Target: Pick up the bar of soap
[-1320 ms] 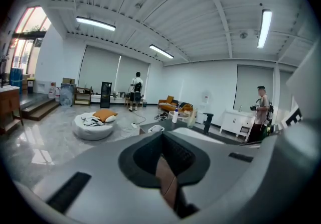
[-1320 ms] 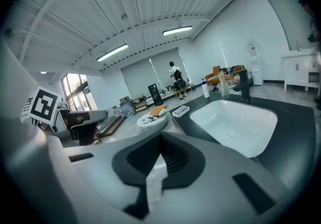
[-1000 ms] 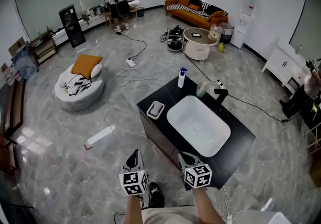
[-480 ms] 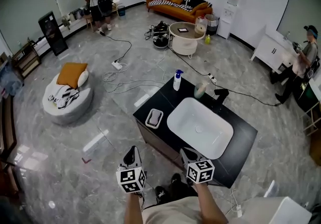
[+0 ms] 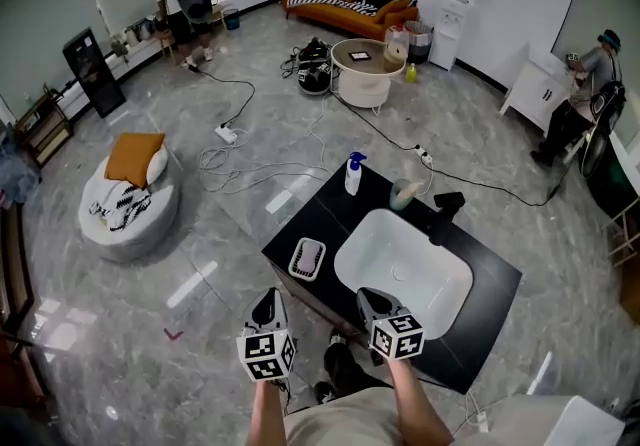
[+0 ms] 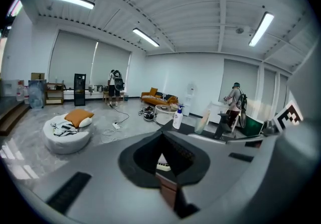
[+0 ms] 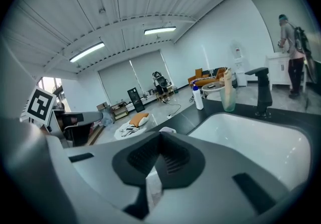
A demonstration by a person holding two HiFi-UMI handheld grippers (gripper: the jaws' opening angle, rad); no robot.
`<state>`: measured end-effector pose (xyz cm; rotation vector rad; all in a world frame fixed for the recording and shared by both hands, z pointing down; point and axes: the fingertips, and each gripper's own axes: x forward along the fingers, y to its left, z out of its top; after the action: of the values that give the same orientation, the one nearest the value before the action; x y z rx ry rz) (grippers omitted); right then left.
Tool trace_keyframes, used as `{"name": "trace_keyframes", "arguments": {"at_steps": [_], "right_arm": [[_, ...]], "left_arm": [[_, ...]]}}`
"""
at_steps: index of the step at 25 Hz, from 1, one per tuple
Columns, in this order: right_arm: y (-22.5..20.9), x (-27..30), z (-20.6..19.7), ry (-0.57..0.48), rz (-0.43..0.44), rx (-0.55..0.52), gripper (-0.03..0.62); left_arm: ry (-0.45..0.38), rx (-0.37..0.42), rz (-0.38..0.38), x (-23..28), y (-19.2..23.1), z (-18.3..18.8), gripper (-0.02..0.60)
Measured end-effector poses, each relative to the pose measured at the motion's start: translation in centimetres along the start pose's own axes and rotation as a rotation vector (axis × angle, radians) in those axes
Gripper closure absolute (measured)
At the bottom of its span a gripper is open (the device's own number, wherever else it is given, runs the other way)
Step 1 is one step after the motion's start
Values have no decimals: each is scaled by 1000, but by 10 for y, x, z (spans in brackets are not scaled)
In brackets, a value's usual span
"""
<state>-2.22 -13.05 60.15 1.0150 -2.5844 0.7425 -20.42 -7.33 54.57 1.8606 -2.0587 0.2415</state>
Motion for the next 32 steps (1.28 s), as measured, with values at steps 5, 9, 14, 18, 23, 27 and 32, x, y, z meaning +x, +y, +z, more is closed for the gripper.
{"name": "trace_keyframes", "arguments": {"at_steps": [5,9,14,18,23,27,32], "right_arm": [[-4,34,16,22,36,15,591],[-13,52,19,55,51,28,591],[-26,67,15,97,48,46,590],[-34,76,9,130,55,57,591],[-41,87,7,153,62,71,591],[-47,91,1,179,67,72,591],[-54,97,-4,192,69,89,591]], "left_arm": [[49,28,-23,45,-2,8,575],[155,74,-38,78,-10,-11,575],[262,108,-49,113,-15,-40,574],[337,98,-69,135,-20,-62,526],[420,110,-90,159,-23,-82,402],[502,111,-89,170,-22,-104,387],[575,114,-84,178,-22,-125,387]]}}
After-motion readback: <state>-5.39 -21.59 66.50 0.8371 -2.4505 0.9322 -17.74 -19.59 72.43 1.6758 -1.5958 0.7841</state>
